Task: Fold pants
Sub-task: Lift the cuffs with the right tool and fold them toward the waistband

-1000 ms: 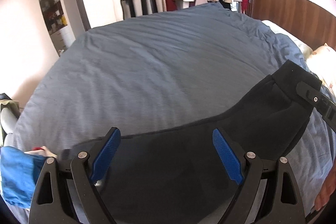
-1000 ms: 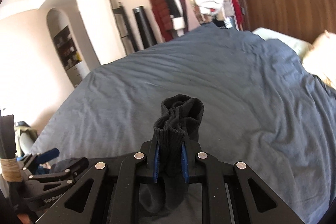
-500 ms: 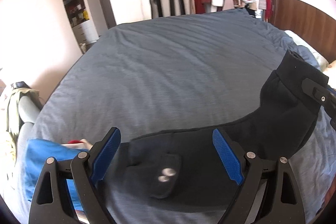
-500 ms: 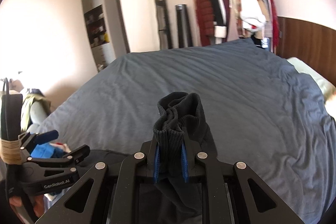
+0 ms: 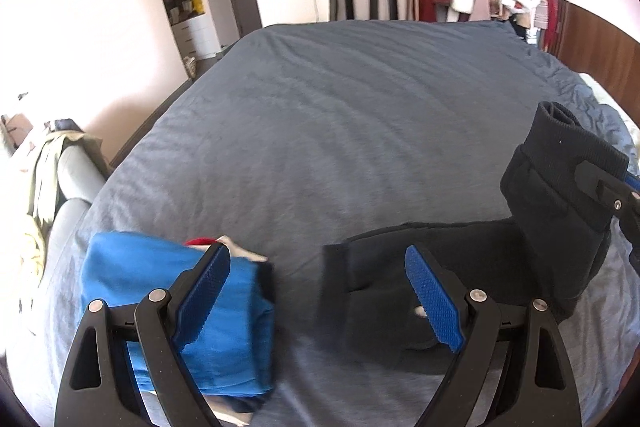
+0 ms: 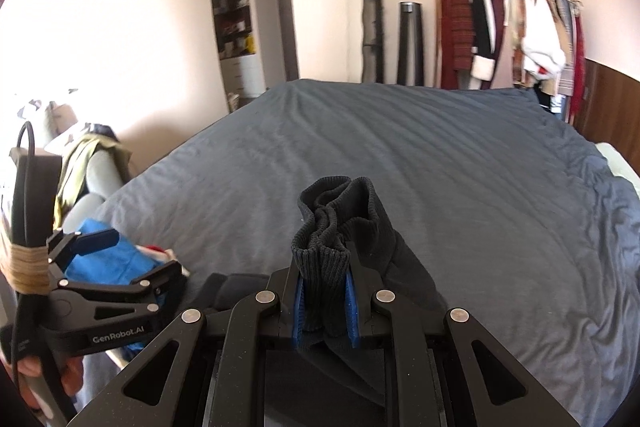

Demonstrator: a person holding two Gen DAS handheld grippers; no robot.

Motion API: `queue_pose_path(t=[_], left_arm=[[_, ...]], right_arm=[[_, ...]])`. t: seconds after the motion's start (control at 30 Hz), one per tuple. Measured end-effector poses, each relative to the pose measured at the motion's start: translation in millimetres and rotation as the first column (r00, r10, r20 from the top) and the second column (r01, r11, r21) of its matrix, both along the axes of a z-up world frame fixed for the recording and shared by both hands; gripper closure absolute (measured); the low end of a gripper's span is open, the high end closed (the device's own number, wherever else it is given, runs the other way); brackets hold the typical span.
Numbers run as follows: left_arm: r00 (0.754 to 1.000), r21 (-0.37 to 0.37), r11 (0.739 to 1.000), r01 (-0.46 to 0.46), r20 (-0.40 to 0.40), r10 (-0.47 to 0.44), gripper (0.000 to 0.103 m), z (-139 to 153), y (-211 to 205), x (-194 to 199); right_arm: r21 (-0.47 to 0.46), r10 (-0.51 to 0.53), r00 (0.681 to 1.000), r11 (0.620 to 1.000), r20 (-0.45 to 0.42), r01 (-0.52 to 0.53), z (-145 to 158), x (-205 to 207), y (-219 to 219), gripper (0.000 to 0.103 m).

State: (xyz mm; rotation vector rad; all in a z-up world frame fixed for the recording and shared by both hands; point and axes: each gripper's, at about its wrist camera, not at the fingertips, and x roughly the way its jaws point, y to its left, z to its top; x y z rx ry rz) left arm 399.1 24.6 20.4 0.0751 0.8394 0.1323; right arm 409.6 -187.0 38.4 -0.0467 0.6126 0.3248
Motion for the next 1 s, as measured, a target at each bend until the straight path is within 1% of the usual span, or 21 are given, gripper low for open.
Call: queue_pose_path(t=[0.17, 0.33, 0.53, 0.6, 0.67, 0.83, 1.0], left_arm=[[0.999, 0.018, 0.999, -0.051, -0.007, 0.051, 0.013, -4.8, 33.9, -6.0], [0.997, 0.021, 0.998, -0.06, -0.039, 0.061, 0.013, -11.9, 56.9, -5.5], [0.998, 0.02, 0.998, -0.061, -0.02, 0.062, 0.013, -6.9, 71.9, -9.4], [0.997, 0.039, 0.996, -0.079, -0.012, 0.079, 0.013, -5.3, 76.9, -10.8], [0.996, 0.039, 0.996, -0.085, -0.008, 0.086, 0.013, -4.4, 81.8, -12.4], [0.996, 0.036, 0.996, -0.086, -0.01, 0.086, 0.013, -3.8, 87.7, -14.0], [0.996, 0.037, 0.995, -0.088, -0.011, 0.089, 0.013, -4.6, 91.1, -14.4]], right_arm=[[-0.018, 0.053, 0.998, 0.998, -0.035, -0.054, -12.7, 3.0, 31.3, 0.085], [-0.031, 0.106, 0.992, 0.994, -0.067, -0.108, -25.7, 3.6, 63.9, 0.085], [-0.035, 0.149, 0.983, 0.988, -0.105, -0.154, -42.2, 3.3, 89.8, 0.085], [-0.026, 0.162, 0.978, 0.986, -0.128, -0.167, -49.8, 4.2, 96.8, 0.085], [-0.018, 0.17, 0.974, 0.984, -0.151, -0.175, -58.3, 5.0, 101.4, 0.085], [-0.033, 0.184, 0.964, 0.981, -0.194, -0.194, -78.5, 3.9, 113.6, 0.085], [-0.022, 0.183, 0.954, 0.981, -0.236, -0.194, -93.4, 8.5, 120.4, 0.084]])
